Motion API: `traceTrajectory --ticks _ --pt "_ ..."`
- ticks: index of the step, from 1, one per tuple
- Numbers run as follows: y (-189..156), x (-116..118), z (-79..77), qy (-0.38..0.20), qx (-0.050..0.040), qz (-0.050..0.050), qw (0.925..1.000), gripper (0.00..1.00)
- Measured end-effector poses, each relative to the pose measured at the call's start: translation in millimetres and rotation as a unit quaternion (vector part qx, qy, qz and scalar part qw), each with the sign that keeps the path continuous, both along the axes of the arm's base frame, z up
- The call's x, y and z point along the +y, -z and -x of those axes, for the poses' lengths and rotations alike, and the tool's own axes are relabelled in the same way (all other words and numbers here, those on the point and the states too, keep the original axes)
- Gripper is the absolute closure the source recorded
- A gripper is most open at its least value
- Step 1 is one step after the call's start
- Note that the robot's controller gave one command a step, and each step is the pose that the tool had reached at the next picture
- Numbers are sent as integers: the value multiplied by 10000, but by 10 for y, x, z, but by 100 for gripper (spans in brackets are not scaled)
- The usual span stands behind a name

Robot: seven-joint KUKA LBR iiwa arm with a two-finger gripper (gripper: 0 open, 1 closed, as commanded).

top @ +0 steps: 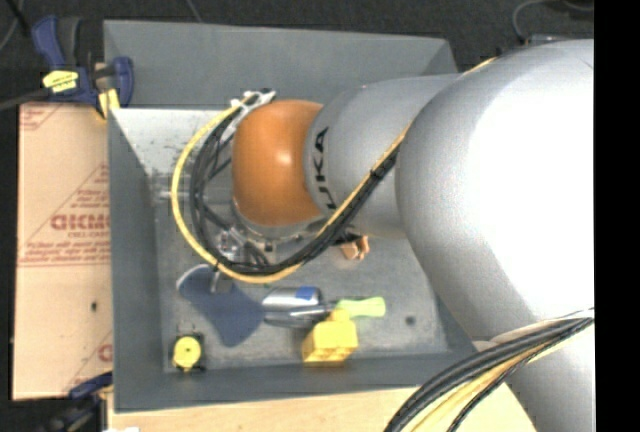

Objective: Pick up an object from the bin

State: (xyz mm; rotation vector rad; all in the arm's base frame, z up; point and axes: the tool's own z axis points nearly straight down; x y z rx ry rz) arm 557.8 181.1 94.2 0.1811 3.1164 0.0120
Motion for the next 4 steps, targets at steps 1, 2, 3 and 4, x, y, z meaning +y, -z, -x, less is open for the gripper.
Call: traceTrajectory --ticks 1,2,3,4 --pt "-202 -559 290 -1844 -22 39 9828 100" --pt "-202 -557 291 -1839 -21 35 9829 100" --pt "-512 -535 280 -1782 -14 35 9840 100" --pt "-662 -579 248 -1724 -52 32 9850 100"
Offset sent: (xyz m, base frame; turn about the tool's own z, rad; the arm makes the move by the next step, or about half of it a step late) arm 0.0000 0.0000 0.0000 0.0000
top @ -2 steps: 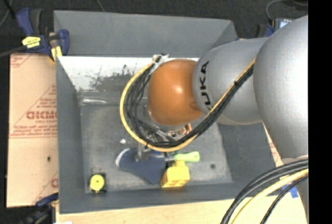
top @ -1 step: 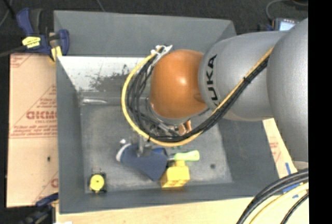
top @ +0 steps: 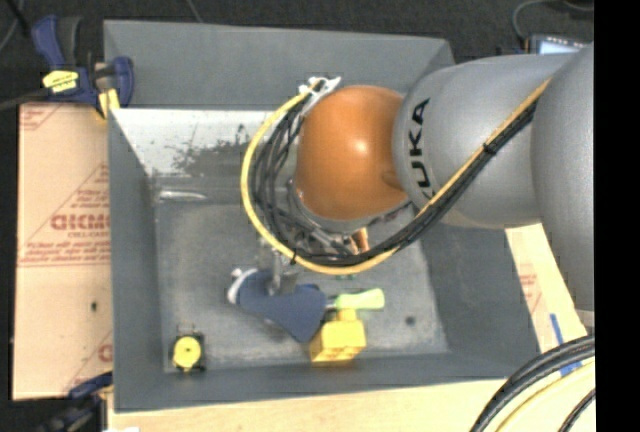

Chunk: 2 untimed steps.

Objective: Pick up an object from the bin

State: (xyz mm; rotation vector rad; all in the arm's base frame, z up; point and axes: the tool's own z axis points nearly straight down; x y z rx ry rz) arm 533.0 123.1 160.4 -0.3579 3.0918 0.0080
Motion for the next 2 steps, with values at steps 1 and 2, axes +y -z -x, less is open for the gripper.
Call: traceTrajectory --ticks 1,2 --pt "-122 -41 24 151 51 1 9999 100" --pt "32 -35 -105 272 -66 -27 9996 100"
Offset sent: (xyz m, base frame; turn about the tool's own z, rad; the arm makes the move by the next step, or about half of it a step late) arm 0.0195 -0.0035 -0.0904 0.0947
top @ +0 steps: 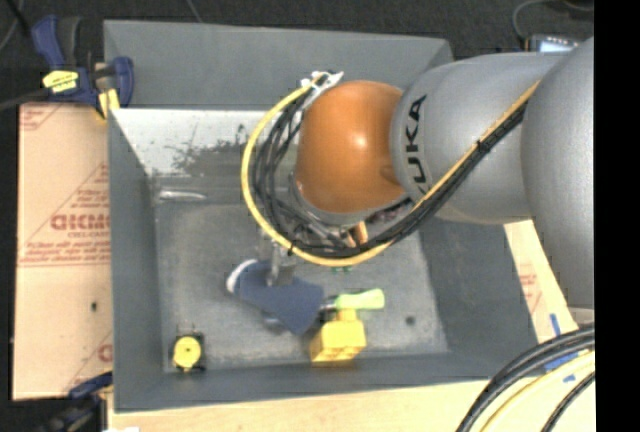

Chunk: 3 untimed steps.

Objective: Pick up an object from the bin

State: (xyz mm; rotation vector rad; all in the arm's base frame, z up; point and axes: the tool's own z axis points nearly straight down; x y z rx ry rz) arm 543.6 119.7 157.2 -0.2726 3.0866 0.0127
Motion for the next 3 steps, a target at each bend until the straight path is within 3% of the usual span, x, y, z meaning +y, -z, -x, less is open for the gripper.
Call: traceTrajectory --ticks 1,2,3 --pt "505 -6 47 29 96 16 9999 100" --pt "572 -11 52 87 69 6 9999 100" --pt "657 -36 -113 571 83 -12 9983 100"
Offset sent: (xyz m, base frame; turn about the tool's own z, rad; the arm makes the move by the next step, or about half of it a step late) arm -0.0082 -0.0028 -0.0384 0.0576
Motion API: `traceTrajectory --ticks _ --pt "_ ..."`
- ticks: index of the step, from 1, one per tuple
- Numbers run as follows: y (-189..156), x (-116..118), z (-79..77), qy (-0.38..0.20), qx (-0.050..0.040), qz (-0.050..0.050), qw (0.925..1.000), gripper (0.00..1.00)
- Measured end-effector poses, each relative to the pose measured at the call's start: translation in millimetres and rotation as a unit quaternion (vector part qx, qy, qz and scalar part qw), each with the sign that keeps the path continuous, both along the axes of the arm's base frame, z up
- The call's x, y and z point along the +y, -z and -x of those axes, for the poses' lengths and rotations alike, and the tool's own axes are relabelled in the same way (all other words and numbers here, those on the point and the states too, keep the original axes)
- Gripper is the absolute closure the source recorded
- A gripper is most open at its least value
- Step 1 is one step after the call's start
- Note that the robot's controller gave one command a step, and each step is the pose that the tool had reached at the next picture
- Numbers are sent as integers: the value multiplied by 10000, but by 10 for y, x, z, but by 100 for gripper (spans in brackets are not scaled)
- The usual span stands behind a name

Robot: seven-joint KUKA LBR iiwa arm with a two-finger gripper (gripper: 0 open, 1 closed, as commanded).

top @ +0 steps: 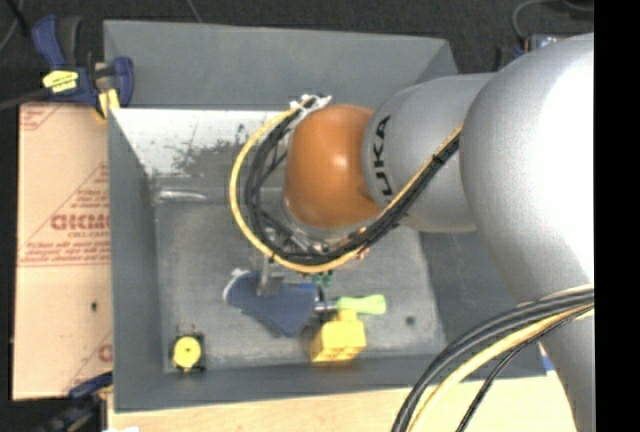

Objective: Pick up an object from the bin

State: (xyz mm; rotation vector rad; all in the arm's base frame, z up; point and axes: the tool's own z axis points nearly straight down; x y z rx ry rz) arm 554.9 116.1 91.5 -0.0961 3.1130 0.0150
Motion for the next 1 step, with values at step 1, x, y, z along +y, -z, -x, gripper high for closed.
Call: traceTrajectory --ticks 1 --pt "0 0 0 2 0 0 10000 100"
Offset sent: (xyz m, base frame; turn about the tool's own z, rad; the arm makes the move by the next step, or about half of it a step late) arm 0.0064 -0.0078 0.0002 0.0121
